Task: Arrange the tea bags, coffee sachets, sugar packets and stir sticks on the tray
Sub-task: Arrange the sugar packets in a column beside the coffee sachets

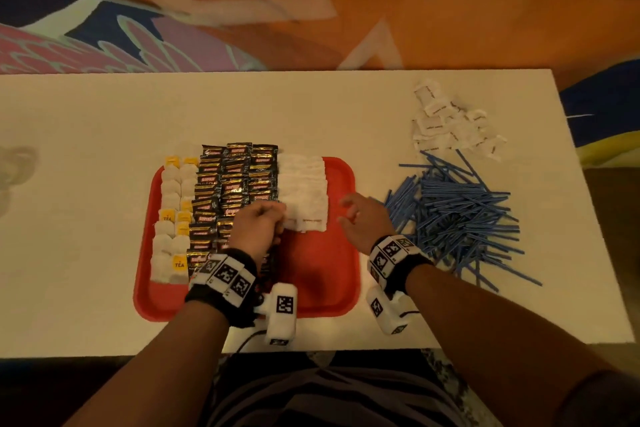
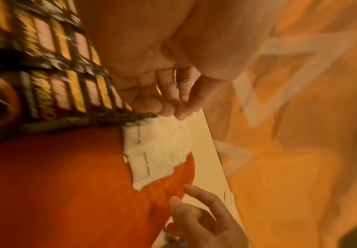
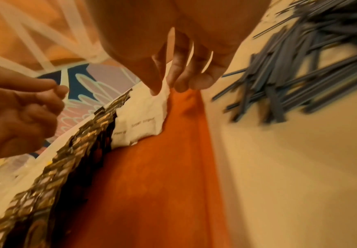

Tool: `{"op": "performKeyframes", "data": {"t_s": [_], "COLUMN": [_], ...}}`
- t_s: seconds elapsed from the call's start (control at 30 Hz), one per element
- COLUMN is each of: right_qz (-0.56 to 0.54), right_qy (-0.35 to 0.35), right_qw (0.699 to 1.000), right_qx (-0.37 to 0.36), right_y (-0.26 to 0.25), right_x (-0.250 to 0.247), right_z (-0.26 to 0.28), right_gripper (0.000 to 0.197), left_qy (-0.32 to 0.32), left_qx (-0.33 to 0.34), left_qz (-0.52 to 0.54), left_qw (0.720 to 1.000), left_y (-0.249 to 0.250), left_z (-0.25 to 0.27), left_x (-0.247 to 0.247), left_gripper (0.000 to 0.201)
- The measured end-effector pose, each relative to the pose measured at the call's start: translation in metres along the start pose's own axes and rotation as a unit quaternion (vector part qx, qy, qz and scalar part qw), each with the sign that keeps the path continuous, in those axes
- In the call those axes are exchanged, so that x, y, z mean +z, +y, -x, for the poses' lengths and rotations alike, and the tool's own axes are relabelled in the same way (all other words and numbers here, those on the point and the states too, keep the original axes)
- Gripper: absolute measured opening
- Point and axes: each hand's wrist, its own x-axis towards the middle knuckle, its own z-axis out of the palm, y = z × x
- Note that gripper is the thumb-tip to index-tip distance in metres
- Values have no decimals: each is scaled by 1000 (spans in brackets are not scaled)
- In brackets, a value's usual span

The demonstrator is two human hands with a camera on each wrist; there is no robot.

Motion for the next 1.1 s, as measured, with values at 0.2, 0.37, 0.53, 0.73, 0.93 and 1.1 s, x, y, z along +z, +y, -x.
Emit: {"op": "performKeyframes", "data": {"t_s": [0.2,0.37,0.53,0.73,0.93,1.1], "right_qz": [-35,-49,-52,-78,-90,-108], "right_qy": [-14,-4,6,6,-8,-6], "right_qw": [996,994,993,992,992,991], "right_qx": [76,97,102,100,89,81], "right_y": [53,98,129,153,159,155], "right_x": [-56,-100,-131,-145,-157,-156], "right_z": [20,30,28,23,15,14], "right_gripper": [28,16,11,13,9,7], "left_qy": [-80,-139,-167,-238,-199,-158], "left_qx": [204,292,330,333,317,314], "left_qz": [-304,-485,-615,-673,-679,-649], "left_qw": [927,813,697,616,632,675], "left_y": [43,89,132,145,145,138], "left_z": [-25,-58,-88,-117,-128,-128], "left_x": [99,193,270,329,338,329], "left_gripper": [17,38,53,73,48,38]}}
